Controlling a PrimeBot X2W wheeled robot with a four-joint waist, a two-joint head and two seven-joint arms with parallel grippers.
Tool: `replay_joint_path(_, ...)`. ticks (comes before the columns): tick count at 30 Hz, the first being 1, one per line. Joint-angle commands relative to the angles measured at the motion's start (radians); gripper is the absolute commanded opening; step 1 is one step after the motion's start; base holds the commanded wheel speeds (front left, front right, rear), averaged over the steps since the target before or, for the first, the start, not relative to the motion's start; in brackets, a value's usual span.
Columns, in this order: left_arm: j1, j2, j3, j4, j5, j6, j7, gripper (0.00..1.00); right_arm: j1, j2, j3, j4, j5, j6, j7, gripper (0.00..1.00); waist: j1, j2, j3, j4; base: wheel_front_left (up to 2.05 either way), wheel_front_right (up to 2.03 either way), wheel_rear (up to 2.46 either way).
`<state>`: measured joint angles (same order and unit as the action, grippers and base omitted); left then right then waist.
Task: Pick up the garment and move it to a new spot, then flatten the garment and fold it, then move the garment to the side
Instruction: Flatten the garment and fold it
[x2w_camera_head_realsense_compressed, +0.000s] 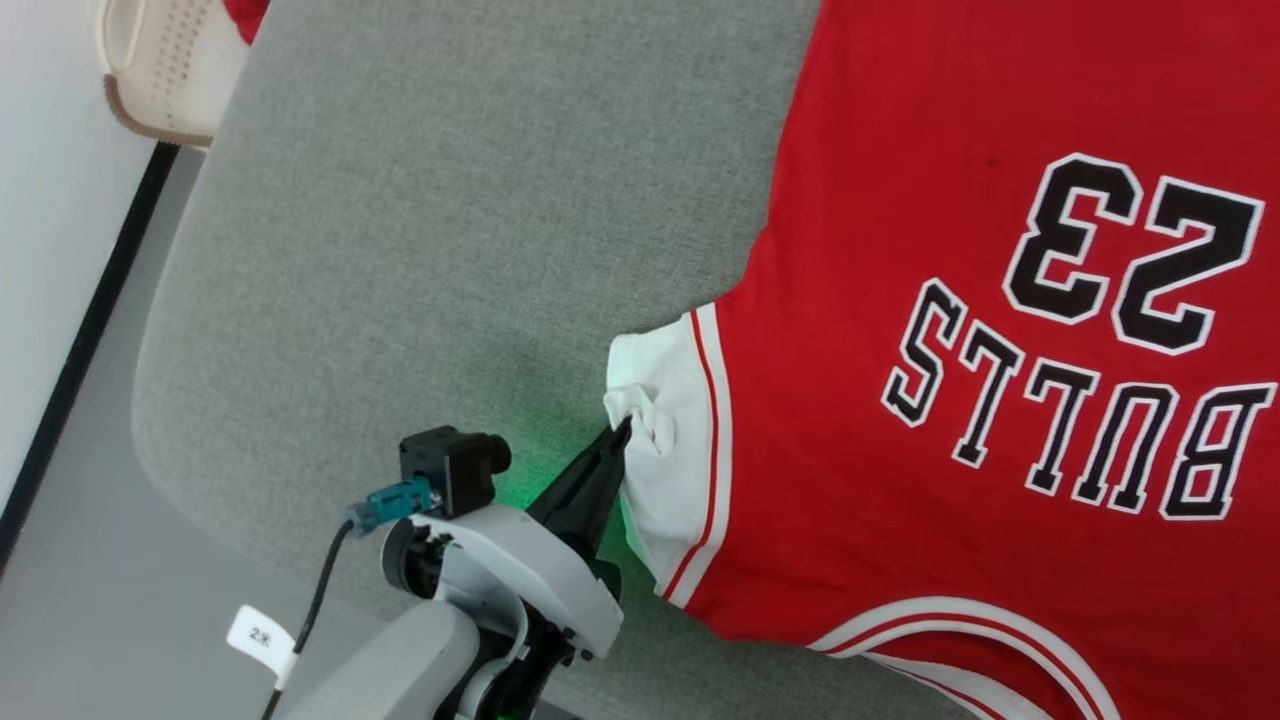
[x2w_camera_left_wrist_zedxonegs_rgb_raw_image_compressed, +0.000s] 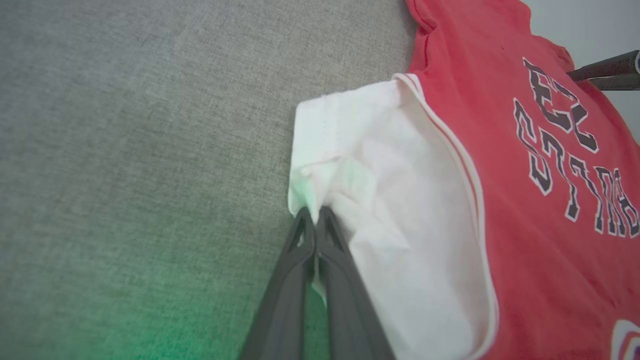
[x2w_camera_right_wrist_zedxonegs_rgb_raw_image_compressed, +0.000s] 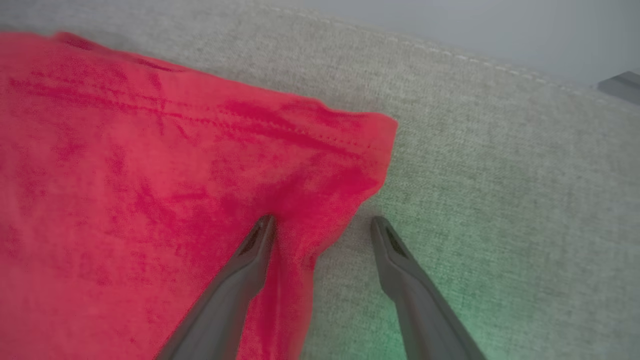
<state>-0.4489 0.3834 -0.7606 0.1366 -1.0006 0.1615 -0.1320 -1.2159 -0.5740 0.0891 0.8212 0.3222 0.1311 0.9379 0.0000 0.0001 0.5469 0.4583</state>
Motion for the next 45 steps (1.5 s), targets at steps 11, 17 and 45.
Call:
replay_joint_path(11, -0.010, -0.013, 0.003, 0.087, -0.015, -0.019, -0.007, 0.00, 0.027, 0.067, -0.073, 0.130, -0.124, -0.001, 0.086, 0.00, 0.0000, -0.0001, -0.001, -0.001, 0.00, 0.00, 0.00)
replay_joint_path(17, 0.003, 0.005, 0.015, 0.098, -0.022, -0.014, -0.017, 0.00, 0.009, 0.108, -0.063, 0.084, -0.114, -0.001, 0.058, 0.00, 0.0000, -0.0001, -0.043, -0.046, 0.00, 0.00, 0.00)
replay_joint_path(45, 0.123, 0.154, 0.073, -0.018, -0.042, 0.091, -0.003, 0.00, 0.642, -0.059, 0.047, -0.649, 0.361, 0.000, 0.038, 0.00, 0.0000, -0.0001, -0.256, -0.346, 0.00, 0.00, 0.00)
